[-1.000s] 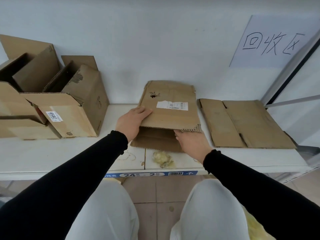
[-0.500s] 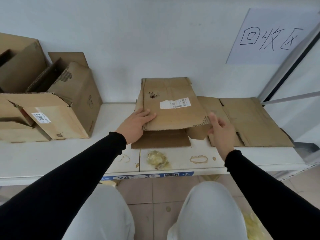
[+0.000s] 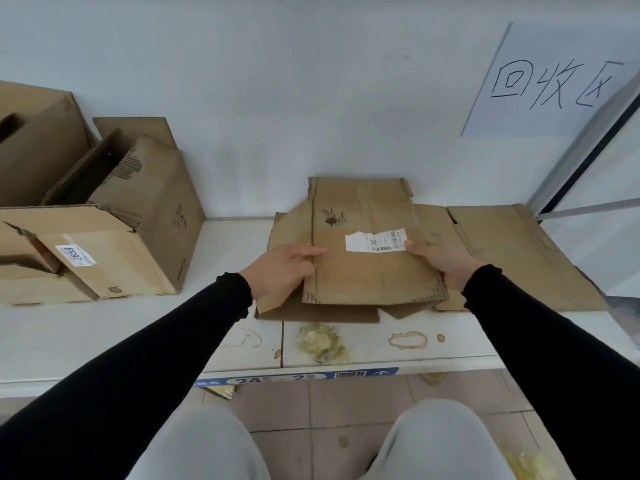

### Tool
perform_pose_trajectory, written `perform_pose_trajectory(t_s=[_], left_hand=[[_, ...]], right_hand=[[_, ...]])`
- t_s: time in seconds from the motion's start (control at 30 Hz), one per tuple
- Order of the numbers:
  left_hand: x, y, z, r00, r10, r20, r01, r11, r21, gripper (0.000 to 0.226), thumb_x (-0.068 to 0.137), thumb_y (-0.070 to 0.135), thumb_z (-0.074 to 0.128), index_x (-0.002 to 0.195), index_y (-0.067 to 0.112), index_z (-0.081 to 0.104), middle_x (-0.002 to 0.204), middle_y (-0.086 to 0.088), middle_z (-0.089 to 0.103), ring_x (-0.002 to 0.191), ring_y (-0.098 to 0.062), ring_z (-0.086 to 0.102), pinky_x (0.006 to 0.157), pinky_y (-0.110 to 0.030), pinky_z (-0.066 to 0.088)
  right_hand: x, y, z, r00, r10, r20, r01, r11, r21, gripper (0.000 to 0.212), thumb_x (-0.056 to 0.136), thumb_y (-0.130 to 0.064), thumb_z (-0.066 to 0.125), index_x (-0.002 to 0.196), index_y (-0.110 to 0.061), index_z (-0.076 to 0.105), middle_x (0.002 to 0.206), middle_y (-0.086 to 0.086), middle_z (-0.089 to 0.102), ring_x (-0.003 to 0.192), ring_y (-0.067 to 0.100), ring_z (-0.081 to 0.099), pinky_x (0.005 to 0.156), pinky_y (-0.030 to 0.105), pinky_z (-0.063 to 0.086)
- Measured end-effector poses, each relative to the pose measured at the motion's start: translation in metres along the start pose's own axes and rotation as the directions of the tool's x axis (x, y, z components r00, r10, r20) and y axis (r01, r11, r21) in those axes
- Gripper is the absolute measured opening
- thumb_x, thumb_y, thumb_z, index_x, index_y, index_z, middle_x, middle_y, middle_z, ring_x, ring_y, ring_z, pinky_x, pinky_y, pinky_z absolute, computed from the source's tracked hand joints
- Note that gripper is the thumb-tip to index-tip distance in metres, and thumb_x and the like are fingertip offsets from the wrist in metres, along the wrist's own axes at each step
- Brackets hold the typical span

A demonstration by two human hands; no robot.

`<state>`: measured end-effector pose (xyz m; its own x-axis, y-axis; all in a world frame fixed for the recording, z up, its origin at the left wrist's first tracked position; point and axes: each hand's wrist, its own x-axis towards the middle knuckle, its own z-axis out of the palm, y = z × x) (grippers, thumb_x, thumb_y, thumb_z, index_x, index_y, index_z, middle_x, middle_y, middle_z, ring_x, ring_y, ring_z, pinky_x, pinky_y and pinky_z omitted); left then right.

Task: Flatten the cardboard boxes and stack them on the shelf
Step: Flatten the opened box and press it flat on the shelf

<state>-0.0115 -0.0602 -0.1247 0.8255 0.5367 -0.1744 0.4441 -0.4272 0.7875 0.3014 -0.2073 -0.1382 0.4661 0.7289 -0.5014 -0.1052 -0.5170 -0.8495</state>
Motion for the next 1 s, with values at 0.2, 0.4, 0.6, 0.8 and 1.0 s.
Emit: perform_pose_trajectory(t_s=[0.2,0.4,0.6,0.8,1.0], left_hand=[[0.016,-0.003,-0.058,0.925,-0.087,-0.371,0.008,0.978,-0.21,0.065,0.095,0.043,0.066,0.153,0.039,0.037,0.16,0.012,0.035,0.141,-0.004,0.03,0.119,-0.034,0.022],[0.026,0.003,-0.131,0.934,-0.057,-0.353,0.095,0.991,0.093,0.099,0.081,0.057,0.075,0.16,0.029,0.021,0.164,0.006,0.025,0.149,-0.016,0.026,0.114,-0.029,0.023],[0.025,0.001,-0.17,0.891,-0.09,-0.446,0.326,0.809,0.489,0.114,0.066,0.08,0.071,0.156,0.031,0.022,0.156,-0.006,0.035,0.143,-0.03,0.03,0.118,-0.052,0.025],[0.025,0.003,-0.165,0.77,0.178,-0.613,0.358,0.674,0.646,0.063,0.075,0.053,0.077,0.116,0.015,0.048,0.107,-0.007,0.056,0.098,-0.027,0.049,0.084,-0.044,0.043],[0.032,-0.053,-0.124,0.816,0.112,-0.567,0.389,0.618,0.683,0.079,0.088,0.034,0.07,0.154,0.019,0.029,0.152,-0.008,0.043,0.145,-0.031,0.031,0.123,-0.054,0.006]], right_hand=[[0.0,0.0,0.012,0.988,-0.156,-0.001,0.154,0.973,0.175,0.029,0.095,-0.032,0.07,0.121,-0.019,0.069,0.109,0.001,0.078,0.103,0.021,0.074,0.086,0.04,0.058],[-0.002,-0.012,0.006,0.963,-0.251,0.093,0.231,0.956,0.183,0.04,0.094,-0.036,0.068,0.13,-0.018,0.067,0.125,0.005,0.072,0.117,0.026,0.068,0.105,0.051,0.049],[-0.004,-0.021,0.005,0.944,-0.292,0.15,0.271,0.951,0.15,0.041,0.097,-0.032,0.063,0.134,-0.013,0.065,0.131,0.009,0.069,0.124,0.027,0.064,0.112,0.05,0.043],[-0.004,-0.018,0.021,0.965,-0.233,0.119,0.216,0.966,0.144,0.043,0.096,-0.04,0.065,0.131,-0.015,0.067,0.125,0.005,0.072,0.116,0.023,0.069,0.096,0.043,0.055],[0.021,-0.002,0.061,0.986,-0.15,0.077,0.136,0.976,0.168,0.031,0.1,-0.024,0.065,0.128,-0.014,0.064,0.117,0.006,0.075,0.103,0.022,0.074,0.076,0.035,0.062]])
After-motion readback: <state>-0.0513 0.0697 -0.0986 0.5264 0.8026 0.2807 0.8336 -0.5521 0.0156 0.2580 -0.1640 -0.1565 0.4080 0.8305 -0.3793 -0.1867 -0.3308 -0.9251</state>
